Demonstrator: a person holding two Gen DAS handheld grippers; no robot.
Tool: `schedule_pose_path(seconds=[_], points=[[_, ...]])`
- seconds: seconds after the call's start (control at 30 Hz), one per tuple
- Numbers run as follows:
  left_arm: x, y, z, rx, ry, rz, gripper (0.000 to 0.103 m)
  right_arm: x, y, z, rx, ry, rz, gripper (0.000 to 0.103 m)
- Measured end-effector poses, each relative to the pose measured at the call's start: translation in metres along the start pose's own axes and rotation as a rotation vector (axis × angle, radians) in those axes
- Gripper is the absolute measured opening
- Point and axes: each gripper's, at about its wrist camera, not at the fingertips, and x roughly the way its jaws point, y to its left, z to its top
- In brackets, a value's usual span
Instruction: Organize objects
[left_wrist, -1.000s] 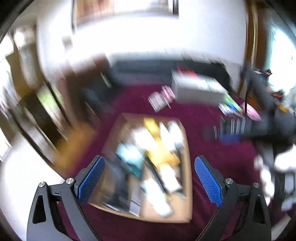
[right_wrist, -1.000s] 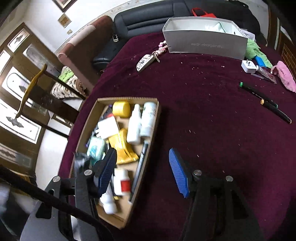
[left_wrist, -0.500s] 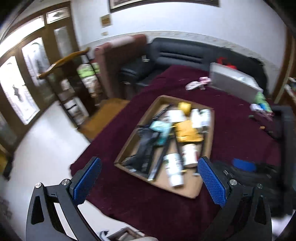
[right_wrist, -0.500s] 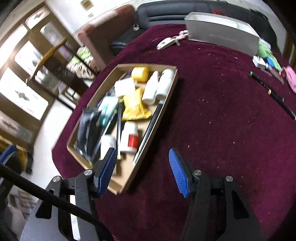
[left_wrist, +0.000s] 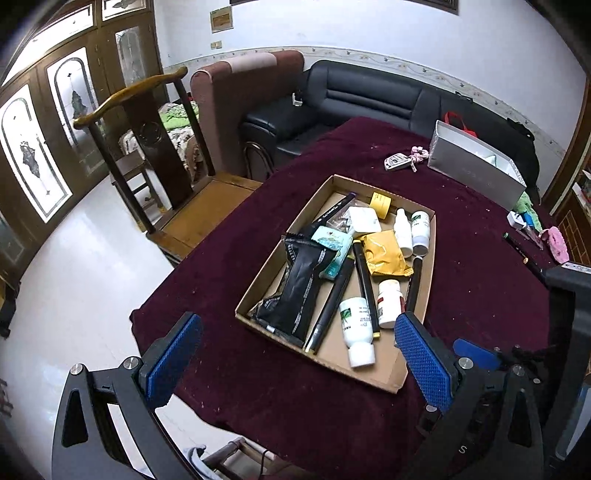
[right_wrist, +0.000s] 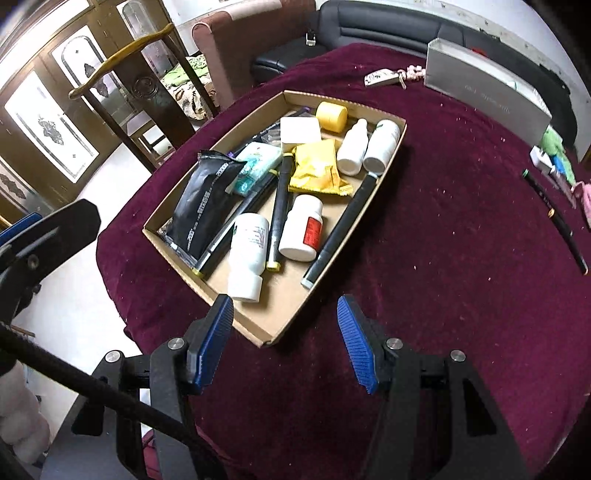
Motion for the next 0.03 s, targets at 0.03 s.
schedule_pose_path(seconds=[0.03], points=[[0.0026, 0.0010, 0.0017, 0.000, 0.006, -0.008, 0.102, 0.0003, 0.0007, 0.0012, 0.002, -0.001, -0.006, 0.058]])
